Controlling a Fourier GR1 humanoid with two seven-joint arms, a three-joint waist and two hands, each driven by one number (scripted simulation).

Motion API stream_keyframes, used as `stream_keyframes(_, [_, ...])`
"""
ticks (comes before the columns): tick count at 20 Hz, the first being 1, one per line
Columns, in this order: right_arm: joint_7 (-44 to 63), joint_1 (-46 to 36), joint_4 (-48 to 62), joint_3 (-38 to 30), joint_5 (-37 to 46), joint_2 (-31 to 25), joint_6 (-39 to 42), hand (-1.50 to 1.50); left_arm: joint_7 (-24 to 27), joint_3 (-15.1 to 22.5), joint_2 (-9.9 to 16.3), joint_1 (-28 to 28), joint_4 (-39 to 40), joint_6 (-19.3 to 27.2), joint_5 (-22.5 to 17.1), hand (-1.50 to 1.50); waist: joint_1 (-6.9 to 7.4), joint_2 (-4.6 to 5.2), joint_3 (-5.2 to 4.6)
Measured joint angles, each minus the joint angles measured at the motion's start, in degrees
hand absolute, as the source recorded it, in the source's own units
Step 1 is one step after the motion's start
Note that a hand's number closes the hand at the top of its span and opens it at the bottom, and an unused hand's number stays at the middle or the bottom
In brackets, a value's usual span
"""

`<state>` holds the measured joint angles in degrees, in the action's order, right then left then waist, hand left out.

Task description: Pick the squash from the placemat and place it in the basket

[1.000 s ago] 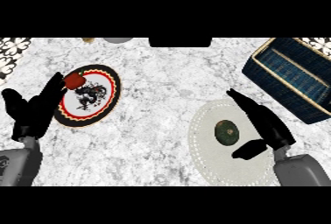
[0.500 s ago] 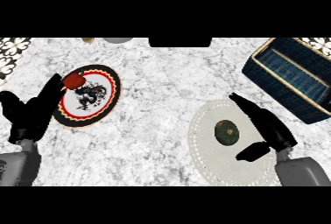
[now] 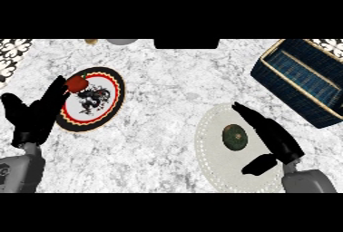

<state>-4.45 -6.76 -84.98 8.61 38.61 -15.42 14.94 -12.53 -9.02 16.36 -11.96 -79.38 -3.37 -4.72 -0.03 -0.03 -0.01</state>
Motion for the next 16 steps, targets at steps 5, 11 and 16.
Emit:
stream_keyframes(5, [-0.1, -0.7, 2.5, -0.4, 3.5, 1.0, -1.8, -1.50, -0.7, 0.3, -1.0, 0.9, -1.7, 0.2, 0.9, 0.00, 0.07, 0.01, 0.01])
stream_keyframes(11, [0.4, -1.6, 6.2, 0.7, 8.3, 3.5, -4.6, 1.50, -1.8, -0.1, -1.3, 0.9, -2.9, -0.3, 1.3, 0.00, 0.09, 0.02, 0.01])
stream_keyframes(16, [-2.5, -4.4, 11.6, 2.0, 12.7, 2.7, -6.4, 1.50, 0.2, -0.3, -1.7, 0.4, -0.7, -0.3, 2.0, 0.00, 0.12, -0.16, -0.25])
